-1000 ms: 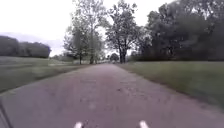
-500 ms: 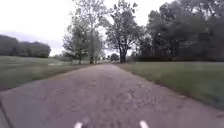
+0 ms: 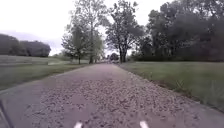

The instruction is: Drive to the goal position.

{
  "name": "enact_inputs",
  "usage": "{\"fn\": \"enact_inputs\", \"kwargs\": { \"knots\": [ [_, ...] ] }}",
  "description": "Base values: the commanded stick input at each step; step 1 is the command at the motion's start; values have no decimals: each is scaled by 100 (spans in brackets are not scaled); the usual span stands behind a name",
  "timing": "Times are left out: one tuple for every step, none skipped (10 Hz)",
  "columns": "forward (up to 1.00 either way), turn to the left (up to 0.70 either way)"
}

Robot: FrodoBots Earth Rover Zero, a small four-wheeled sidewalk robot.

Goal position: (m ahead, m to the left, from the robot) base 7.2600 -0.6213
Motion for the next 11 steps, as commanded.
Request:
{"fn": "enact_inputs", "kwargs": {
  "knots": [
    [70, 0],
    [70, 0],
    [70, 0],
    [70, 0],
    [70, 0],
    [70, 0],
    [70, 0],
    [70, 0],
    [70, 0],
    [70, 0],
    [70, 0]
  ]
}}
